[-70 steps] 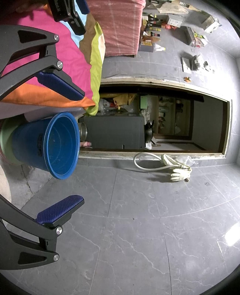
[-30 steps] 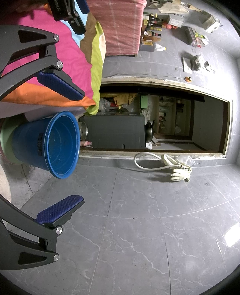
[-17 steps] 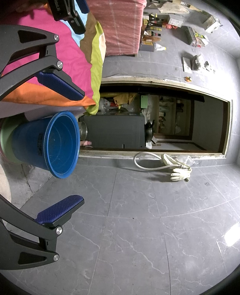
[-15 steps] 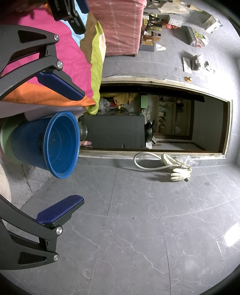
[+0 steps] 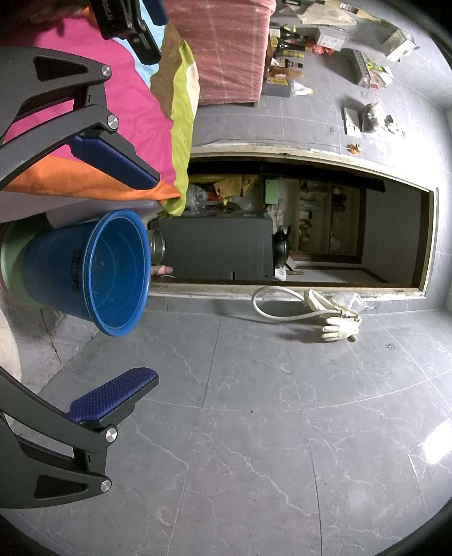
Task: Collect trash
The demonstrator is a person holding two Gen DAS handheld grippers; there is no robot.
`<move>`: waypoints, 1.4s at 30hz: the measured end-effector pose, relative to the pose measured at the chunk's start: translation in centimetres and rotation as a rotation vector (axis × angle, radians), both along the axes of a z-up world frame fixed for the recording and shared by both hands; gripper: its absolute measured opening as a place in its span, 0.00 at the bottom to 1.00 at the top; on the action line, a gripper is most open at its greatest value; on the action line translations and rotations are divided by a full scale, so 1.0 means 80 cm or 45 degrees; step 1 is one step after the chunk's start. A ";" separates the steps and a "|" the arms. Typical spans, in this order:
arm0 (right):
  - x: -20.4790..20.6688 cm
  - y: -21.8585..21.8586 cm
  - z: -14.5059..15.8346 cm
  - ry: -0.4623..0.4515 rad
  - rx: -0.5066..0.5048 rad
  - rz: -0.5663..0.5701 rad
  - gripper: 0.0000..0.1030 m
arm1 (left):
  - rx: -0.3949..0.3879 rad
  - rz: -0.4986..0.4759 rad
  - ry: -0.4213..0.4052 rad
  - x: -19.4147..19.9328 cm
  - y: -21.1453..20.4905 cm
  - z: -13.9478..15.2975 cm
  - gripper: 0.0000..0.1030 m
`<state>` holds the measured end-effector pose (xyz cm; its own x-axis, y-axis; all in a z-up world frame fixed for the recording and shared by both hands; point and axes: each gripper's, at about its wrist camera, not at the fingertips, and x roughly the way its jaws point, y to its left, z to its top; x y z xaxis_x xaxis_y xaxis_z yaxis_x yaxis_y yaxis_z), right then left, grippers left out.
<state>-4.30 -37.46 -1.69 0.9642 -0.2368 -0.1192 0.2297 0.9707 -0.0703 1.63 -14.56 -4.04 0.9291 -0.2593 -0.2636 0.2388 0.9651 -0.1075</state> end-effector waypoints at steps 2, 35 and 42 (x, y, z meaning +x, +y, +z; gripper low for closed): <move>0.000 0.000 0.000 -0.002 0.000 0.000 1.00 | 0.001 0.002 0.001 0.000 0.000 0.000 0.98; -0.001 0.002 -0.001 0.003 0.001 -0.001 1.00 | 0.012 0.026 0.013 -0.003 0.004 -0.014 0.98; -0.001 0.003 -0.001 0.003 0.000 0.001 1.00 | 0.011 0.023 0.014 -0.002 0.004 -0.013 0.98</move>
<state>-4.38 -37.21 -1.78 0.9641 -0.2360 -0.1216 0.2288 0.9709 -0.0707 1.51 -14.21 -5.12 0.9307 -0.2399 -0.2760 0.2200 0.9702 -0.1015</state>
